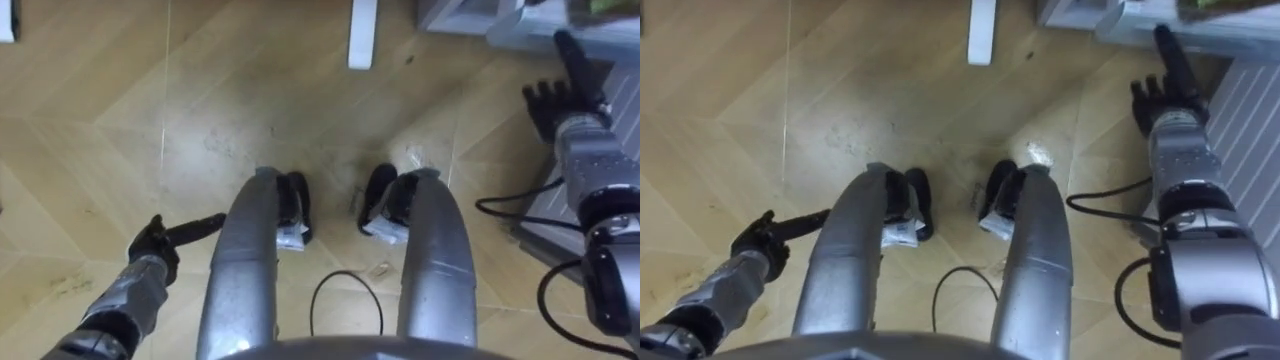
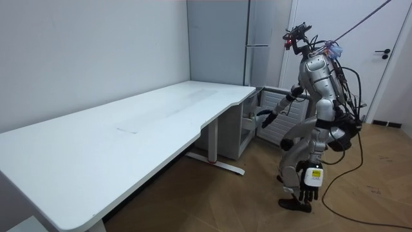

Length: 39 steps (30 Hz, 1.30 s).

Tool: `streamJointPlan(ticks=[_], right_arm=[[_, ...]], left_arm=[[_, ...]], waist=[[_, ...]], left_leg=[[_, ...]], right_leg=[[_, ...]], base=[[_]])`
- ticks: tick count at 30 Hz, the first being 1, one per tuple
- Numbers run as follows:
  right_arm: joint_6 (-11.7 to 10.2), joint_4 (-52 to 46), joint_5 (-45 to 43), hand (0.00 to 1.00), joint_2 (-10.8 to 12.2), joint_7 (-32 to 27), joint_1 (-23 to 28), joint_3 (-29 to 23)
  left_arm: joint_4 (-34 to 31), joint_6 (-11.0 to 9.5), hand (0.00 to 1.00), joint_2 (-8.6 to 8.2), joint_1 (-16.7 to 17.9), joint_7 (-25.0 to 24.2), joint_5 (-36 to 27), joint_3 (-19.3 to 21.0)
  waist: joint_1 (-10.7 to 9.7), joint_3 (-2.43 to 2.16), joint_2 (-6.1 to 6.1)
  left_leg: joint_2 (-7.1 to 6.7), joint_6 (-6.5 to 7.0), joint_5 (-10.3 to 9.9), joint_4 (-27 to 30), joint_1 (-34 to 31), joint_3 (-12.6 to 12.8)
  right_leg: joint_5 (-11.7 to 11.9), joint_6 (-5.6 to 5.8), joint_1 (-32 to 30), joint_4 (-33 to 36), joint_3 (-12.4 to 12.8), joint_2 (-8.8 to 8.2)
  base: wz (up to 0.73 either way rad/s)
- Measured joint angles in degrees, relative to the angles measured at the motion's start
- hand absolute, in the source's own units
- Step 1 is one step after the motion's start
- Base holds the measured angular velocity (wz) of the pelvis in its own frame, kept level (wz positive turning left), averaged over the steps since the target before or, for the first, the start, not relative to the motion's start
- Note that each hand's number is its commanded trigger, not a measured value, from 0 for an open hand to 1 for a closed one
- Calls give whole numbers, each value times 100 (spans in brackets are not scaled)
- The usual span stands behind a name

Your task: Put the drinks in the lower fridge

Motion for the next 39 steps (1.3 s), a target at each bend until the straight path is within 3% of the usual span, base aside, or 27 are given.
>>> streamJointPlan(ticks=[8,15,24,32,39], right_arm=[[2,-122,279,0,-150,-52,-348,-99],[-25,-176,333,0,-173,-145,-377,-95],[-53,-258,461,0,-177,-148,-376,-88],[9,-640,467,0,-186,-446,-380,-88],[16,-1001,468,0,-262,-766,-391,-75]], left_arm=[[-246,-5,0,73,98,422,-138,-6],[-250,-62,0,141,130,442,-166,-8],[-367,-169,0,181,183,356,-165,4],[-1082,-180,0,263,946,307,-89,72],[-1359,-183,0,337,1205,308,175,124]], waist=[[-65,10,-10],[-43,13,46],[-48,8,80],[-83,6,80],[-78,6,69]], left_leg=[[89,81,-292,748,-434,20],[87,100,-339,858,-429,41],[63,92,-356,997,-338,138],[70,48,-349,1026,-240,136],[93,14,-381,1031,-2,100]], right_leg=[[-162,69,-462,646,153,21],[-202,99,-476,765,180,19],[-270,51,-495,1022,331,-33],[-303,-20,-425,1093,320,-94],[-321,-24,-170,1074,305,-41]], base=[[-5],[-1],[1],[1],[-2]])
